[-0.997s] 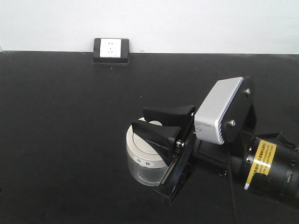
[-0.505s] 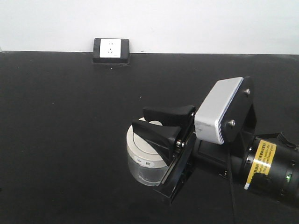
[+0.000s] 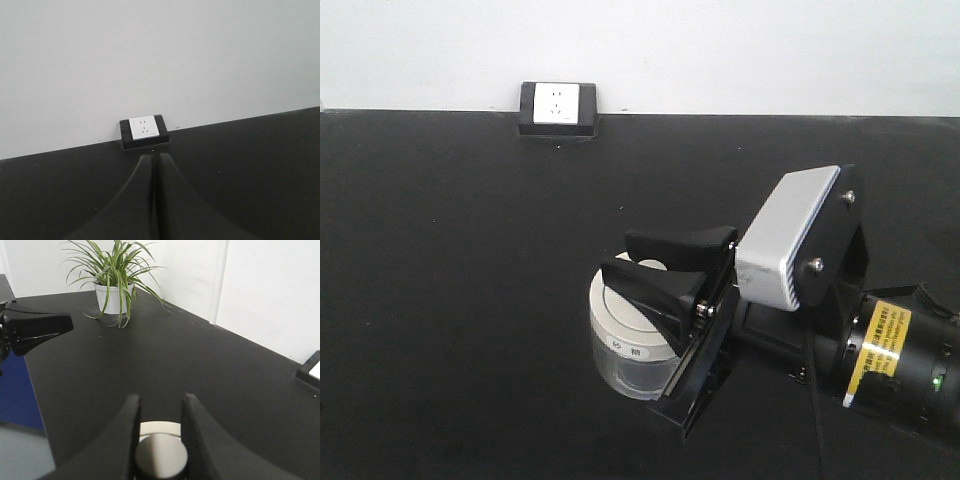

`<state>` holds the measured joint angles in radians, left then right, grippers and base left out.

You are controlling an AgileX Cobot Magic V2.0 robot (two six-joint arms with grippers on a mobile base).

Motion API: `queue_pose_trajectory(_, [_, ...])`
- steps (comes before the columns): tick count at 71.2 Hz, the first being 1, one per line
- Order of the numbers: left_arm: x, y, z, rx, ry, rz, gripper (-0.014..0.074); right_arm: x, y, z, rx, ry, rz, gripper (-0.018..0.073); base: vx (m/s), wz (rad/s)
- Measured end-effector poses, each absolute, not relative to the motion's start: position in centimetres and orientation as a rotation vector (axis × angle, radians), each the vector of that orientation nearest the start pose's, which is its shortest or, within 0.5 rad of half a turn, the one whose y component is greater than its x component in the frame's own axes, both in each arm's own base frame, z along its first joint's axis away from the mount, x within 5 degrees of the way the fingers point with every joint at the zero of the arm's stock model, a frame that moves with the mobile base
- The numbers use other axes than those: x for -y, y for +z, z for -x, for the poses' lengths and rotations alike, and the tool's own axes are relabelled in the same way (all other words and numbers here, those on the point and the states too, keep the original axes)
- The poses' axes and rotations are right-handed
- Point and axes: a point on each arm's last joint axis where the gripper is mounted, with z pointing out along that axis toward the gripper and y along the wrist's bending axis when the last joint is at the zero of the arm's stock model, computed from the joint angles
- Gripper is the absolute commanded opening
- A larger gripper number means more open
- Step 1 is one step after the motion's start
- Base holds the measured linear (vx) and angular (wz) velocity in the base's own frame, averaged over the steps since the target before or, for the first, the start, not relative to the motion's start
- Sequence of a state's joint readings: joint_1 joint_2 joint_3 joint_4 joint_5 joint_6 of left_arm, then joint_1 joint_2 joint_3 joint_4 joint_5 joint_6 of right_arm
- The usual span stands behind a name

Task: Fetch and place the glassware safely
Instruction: 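Hold the jar still in the right gripper above the countertop, then extend the right arm forward and lower the jar onto the countertop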

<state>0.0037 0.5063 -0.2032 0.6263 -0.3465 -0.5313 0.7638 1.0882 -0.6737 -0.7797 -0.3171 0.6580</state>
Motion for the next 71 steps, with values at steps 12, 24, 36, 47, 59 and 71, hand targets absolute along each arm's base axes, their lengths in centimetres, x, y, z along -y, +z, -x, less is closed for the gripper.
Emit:
queue_pose_trajectory(12, [1.77, 26.75, -11.04, -1.490, -0.094, -0.208, 0.0001, -17.76, 32.25, -15.67, -1.478, 0.685, 0.866, -0.0001, 0.00, 0.00])
queue_pose_trajectory(24, [1.77, 26.75, -11.04, -1.490, -0.094, -0.208, 0.0001, -17.76, 32.25, -15.67, -1.478, 0.685, 0.866, -0.0001, 0.00, 0.00])
queue_pose_trajectory(36, [1.75, 26.72, -11.05, -1.493, -0.092, -0.206, 0.0001, -17.76, 32.25, -15.67, -1.478, 0.685, 0.866, -0.0001, 0.00, 0.00])
queue_pose_trajectory(47, [1.74, 26.72, -11.05, -1.494, -0.092, -0.206, 0.0001, -17.76, 32.25, -15.67, -1.478, 0.685, 0.866, -0.0001, 0.00, 0.00])
queue_pose_trajectory(59, [1.74, 26.71, -11.05, -1.495, -0.092, -0.206, 0.0001, -17.76, 32.25, -15.67, -1.478, 0.685, 0.866, -0.0001, 0.00, 0.00])
queue_pose_trajectory(71, [1.74, 26.71, -11.05, -1.495, -0.092, -0.206, 0.0001, -17.73, 32.20, -15.76, -1.501, 0.701, 0.837, -0.0001, 0.00, 0.00])
